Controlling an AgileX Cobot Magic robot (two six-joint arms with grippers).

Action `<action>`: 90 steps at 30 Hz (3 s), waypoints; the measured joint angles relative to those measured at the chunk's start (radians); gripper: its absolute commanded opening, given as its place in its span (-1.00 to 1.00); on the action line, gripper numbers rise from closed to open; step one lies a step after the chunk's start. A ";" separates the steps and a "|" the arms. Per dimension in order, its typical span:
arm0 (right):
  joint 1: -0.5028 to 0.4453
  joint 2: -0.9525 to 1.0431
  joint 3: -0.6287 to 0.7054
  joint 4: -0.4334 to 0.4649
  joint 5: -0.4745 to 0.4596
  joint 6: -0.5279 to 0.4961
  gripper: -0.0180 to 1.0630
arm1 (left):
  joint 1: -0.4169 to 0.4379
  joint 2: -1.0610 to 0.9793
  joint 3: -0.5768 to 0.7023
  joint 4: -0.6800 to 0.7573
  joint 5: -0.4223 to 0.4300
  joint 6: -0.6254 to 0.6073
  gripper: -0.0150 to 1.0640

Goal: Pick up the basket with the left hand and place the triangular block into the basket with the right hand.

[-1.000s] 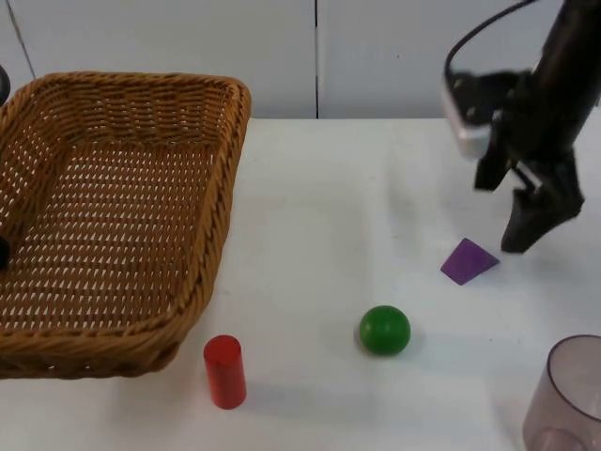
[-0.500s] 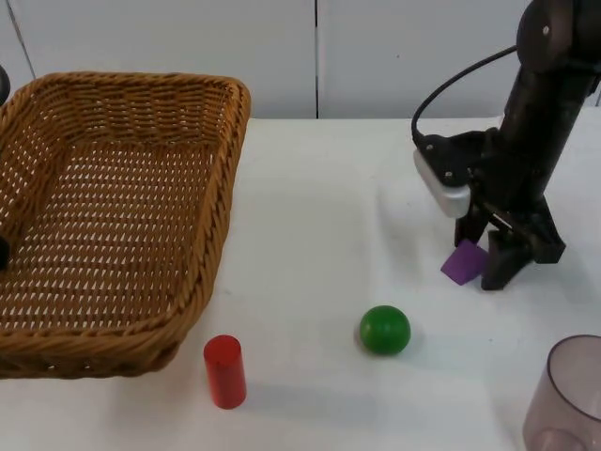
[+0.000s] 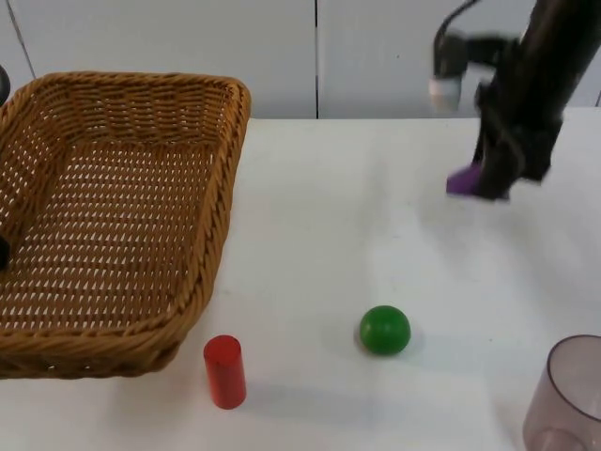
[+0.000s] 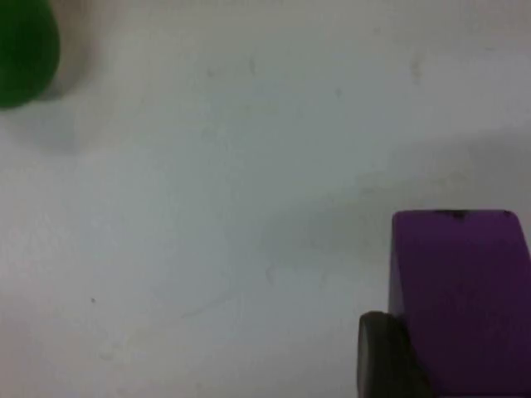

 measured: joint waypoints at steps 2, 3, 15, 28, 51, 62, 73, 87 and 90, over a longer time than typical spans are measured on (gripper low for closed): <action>0.000 -0.052 -0.003 -0.005 0.025 0.187 -0.97 | 0.000 0.000 0.000 0.000 0.000 0.000 -0.98; 0.000 -0.068 -0.003 -0.005 0.043 0.267 -0.97 | 0.000 0.000 0.000 0.000 0.000 0.002 -0.98; 0.000 -0.111 -0.003 -0.008 0.122 0.697 -0.97 | 0.000 0.000 0.000 0.000 0.000 0.002 -0.98; 0.093 -0.331 -0.003 -0.014 0.129 0.722 -0.97 | 0.000 0.000 0.000 0.000 0.000 0.002 -0.98; 0.449 -0.130 -0.181 -0.008 -0.082 0.761 -0.97 | 0.000 0.000 0.000 0.000 0.000 0.002 -0.98; 0.487 0.118 -0.386 0.053 -0.133 0.761 -0.35 | 0.000 0.000 0.000 0.000 0.000 0.002 -0.98; 0.487 0.138 -0.412 0.055 -0.160 0.759 0.23 | 0.000 0.000 0.000 0.002 0.000 0.002 -0.98; 0.354 -0.281 -0.369 0.066 -0.063 0.757 0.23 | 0.000 0.000 0.000 0.002 -0.008 0.002 -0.98; 0.334 -0.386 -0.271 0.066 -0.086 0.757 0.23 | 0.000 0.000 0.000 0.002 -0.012 0.002 -0.98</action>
